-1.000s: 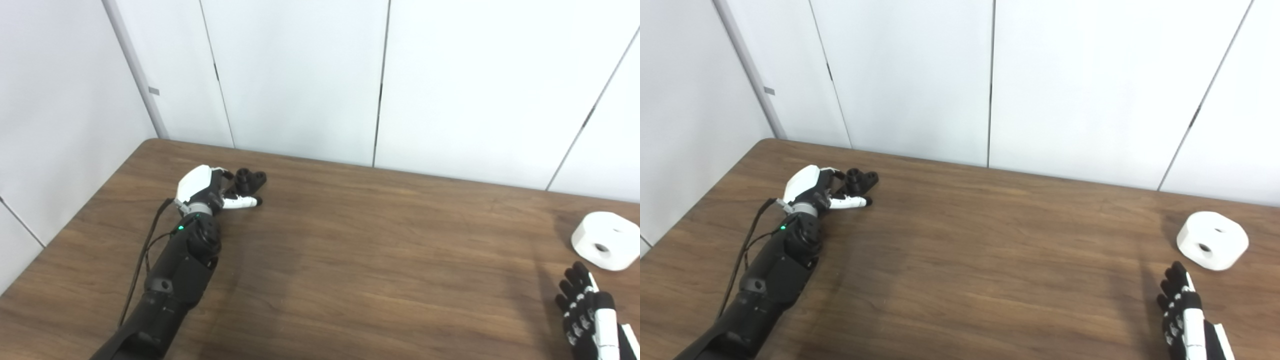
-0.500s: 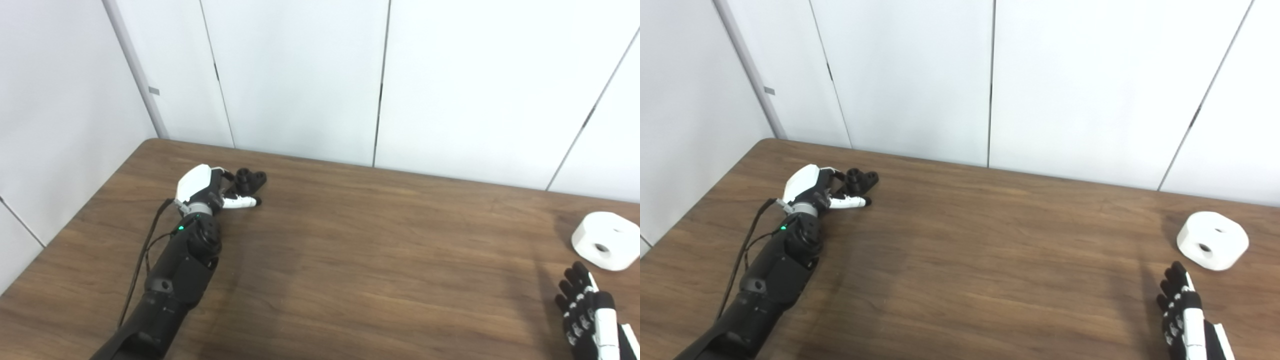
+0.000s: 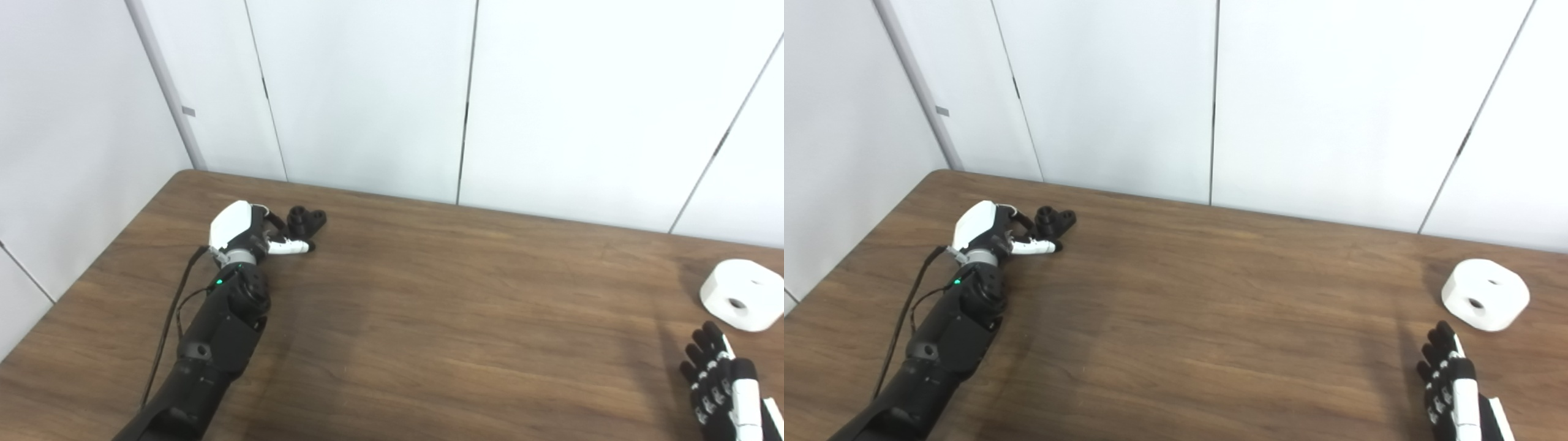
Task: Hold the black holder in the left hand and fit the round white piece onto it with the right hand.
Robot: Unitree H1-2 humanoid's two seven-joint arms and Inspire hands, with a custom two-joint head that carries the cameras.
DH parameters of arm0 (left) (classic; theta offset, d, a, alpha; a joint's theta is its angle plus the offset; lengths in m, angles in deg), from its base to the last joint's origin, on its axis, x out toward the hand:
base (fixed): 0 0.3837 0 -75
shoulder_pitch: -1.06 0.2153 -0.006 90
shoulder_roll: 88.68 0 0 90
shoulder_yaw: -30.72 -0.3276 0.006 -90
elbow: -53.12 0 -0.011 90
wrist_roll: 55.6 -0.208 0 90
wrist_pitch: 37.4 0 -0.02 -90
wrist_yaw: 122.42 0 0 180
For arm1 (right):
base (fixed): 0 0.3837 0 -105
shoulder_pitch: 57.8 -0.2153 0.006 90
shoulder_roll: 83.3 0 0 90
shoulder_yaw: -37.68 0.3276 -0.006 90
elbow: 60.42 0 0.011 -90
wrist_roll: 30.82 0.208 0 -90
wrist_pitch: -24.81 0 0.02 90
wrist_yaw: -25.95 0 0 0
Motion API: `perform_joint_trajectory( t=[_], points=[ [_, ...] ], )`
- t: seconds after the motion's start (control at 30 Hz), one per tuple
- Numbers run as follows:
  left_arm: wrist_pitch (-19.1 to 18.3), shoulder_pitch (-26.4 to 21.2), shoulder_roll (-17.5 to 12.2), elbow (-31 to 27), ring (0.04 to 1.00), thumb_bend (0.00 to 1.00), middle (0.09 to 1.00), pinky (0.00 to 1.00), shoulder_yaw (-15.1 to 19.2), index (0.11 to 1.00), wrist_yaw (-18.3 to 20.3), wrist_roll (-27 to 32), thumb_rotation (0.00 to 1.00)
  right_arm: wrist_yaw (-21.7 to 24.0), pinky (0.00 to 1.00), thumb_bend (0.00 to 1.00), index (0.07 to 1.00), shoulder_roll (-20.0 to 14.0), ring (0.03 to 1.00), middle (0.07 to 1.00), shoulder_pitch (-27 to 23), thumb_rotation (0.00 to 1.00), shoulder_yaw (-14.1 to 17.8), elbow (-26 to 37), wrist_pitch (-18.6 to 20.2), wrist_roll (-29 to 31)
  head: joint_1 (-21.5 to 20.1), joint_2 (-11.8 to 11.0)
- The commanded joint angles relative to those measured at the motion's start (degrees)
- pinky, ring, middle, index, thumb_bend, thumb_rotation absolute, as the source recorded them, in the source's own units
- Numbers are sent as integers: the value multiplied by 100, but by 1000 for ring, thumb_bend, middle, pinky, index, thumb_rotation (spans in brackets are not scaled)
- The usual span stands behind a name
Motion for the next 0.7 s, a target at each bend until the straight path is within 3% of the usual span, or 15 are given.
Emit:
perform_joint_trajectory(
  t=[0.0, 0.3, 0.67],
  points=[
    [53, -144, -107, -4, 942, 541, 833, 1000, 74, 489, -181, 36, 62, 39, 1000, 507, 1000, -52, 1000, 1000, -39, 1000, 26, 190, -120, 56, 5, 3],
    [300, -215, -59, 276, 890, 520, 782, 925, -11, 482, -364, 235, 43, 28, 1000, 495, 1000, -60, 1000, 1000, -48, 1000, 41, 173, -136, 66, -28, -14],
    [432, -298, -36, 437, 915, 520, 792, 947, -163, 482, -400, 345, 42, 19, 1000, 531, 1000, -57, 1000, 1000, -79, 1000, 58, 189, -122, 74, -60, -31]
  ],
)
